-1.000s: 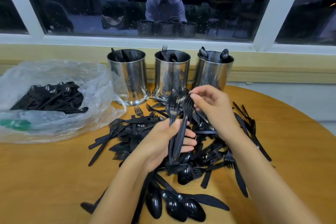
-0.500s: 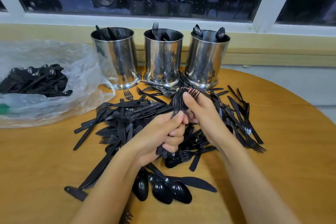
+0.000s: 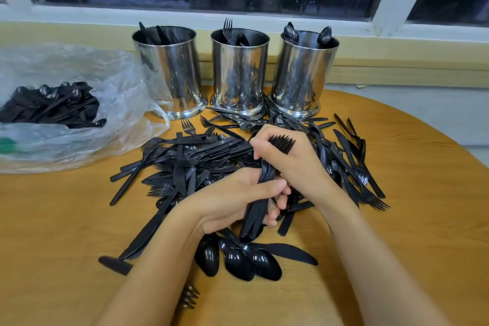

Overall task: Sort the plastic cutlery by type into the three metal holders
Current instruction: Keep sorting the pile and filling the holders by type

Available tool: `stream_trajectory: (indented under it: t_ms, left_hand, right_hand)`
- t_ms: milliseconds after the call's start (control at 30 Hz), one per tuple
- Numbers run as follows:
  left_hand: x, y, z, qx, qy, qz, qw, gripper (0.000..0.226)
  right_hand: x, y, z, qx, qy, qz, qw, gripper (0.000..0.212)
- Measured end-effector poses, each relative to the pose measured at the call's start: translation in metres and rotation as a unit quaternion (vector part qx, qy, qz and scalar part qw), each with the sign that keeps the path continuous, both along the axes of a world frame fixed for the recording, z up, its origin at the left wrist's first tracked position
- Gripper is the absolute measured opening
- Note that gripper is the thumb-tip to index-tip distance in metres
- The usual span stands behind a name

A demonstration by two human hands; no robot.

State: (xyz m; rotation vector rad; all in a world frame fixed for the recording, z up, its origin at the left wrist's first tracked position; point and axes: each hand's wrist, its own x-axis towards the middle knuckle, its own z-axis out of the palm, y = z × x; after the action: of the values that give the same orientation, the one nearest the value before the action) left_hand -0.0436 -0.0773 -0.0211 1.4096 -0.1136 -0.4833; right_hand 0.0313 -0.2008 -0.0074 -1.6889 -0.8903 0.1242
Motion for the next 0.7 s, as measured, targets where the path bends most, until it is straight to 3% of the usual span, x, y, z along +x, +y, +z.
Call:
stream_trajectory:
  t_ms: [133, 267, 367, 433, 533, 700]
  left_hand:
    - [0.000, -0.001, 0.001, 0.017, -0.019, 0.035, 0.999, 0.021]
    - [0.006, 0.010, 0.000, -0.054, 0.003, 0.190, 0.980, 0.020]
    - [0.011, 0.025, -0.004, -0.133, 0.011, 0.314, 0.940, 0.020]
    - [0.013, 0.033, -0.007, -0.191, 0.012, 0.378, 0.906, 0.019]
    - [0.014, 0.042, -0.007, -0.254, 0.023, 0.423, 0.870, 0.017]
    - [0.014, 0.045, -0.005, -0.257, 0.015, 0.427, 0.867, 0.015]
  right_hand:
    - [0.001, -0.002, 0.003, 0.009, -0.007, 0.006, 1.000, 0.007]
    - [0.025, -0.014, -0.002, 0.050, 0.068, -0.042, 0.996, 0.018]
    - [0.055, -0.018, -0.015, -0.087, -0.050, -0.176, 0.979, 0.009]
    - [0.068, -0.015, -0.021, -0.194, -0.114, -0.199, 0.954, 0.014]
    - [0.077, -0.005, -0.029, -0.304, -0.159, -0.148, 0.927, 0.024]
    - [0.068, 0.017, -0.031, -0.368, -0.191, -0.044, 0.909, 0.030]
